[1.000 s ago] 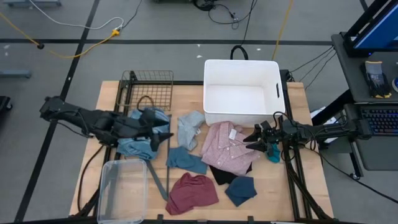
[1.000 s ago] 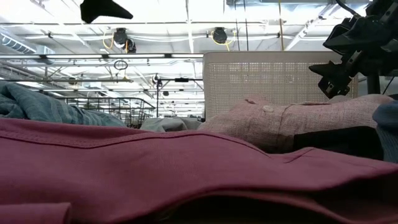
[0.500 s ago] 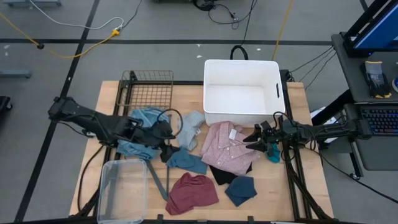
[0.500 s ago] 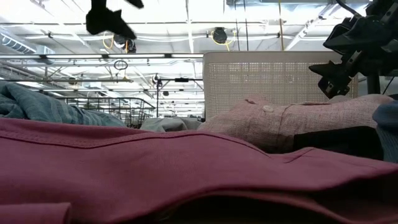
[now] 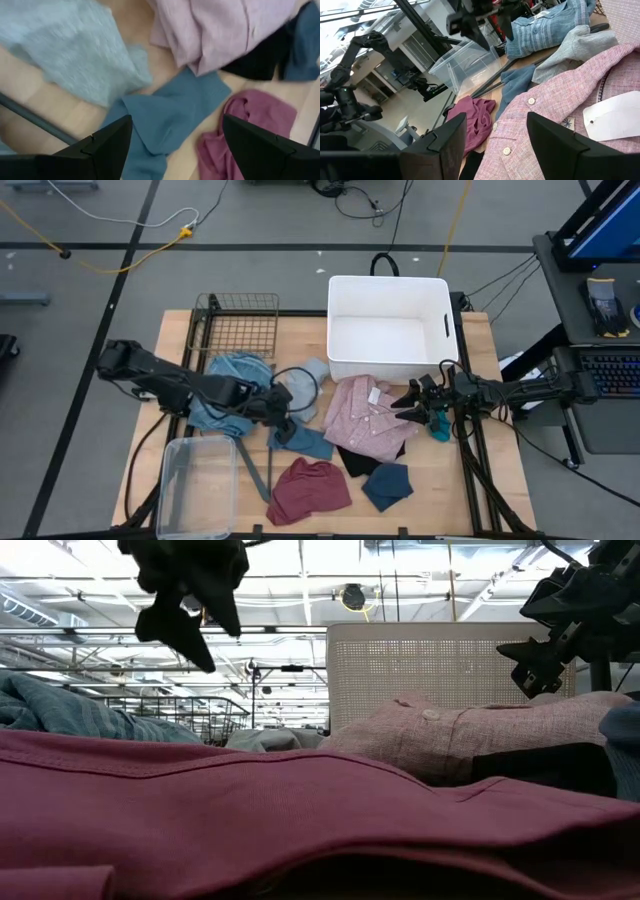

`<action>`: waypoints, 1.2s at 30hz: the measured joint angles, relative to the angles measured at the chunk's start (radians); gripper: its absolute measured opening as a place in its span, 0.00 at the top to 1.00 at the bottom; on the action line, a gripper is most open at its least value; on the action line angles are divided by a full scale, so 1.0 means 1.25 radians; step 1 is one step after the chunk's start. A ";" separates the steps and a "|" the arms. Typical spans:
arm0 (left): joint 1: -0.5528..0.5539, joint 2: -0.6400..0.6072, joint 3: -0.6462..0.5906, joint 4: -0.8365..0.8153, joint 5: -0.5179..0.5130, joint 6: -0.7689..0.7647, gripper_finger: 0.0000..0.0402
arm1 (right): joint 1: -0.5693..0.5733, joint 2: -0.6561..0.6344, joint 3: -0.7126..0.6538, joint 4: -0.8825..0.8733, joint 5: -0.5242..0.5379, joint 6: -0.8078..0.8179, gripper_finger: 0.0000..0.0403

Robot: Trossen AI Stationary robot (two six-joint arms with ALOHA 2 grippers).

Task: Pick & Place Cloths
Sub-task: Put the blue sock into the transparent bin

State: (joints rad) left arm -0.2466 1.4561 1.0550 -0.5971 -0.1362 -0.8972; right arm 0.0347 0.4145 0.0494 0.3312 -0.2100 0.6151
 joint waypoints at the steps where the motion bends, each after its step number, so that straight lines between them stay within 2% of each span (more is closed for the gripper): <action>1: 0.000 0.008 0.000 0.002 0.010 0.011 0.23 | 0.000 0.000 0.000 0.000 0.000 0.000 0.50; 5: -0.001 0.027 0.000 0.009 0.047 0.056 0.23 | 0.000 0.000 0.000 0.000 0.000 -0.001 0.50; 16: -0.024 0.031 0.000 0.014 0.046 0.090 0.23 | 0.000 0.000 0.000 0.000 0.000 -0.001 0.50; 25: -0.028 0.091 -0.001 0.014 0.019 -0.024 0.23 | 0.000 0.000 0.000 0.000 0.000 -0.002 0.50; 36: -0.026 0.189 -0.001 0.007 0.062 -0.096 0.23 | 0.000 0.000 0.000 -0.001 0.000 0.001 0.50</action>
State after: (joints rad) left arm -0.2794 1.6926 1.0538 -0.5882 -0.0585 -1.0178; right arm 0.0349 0.4145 0.0494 0.3302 -0.2100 0.6159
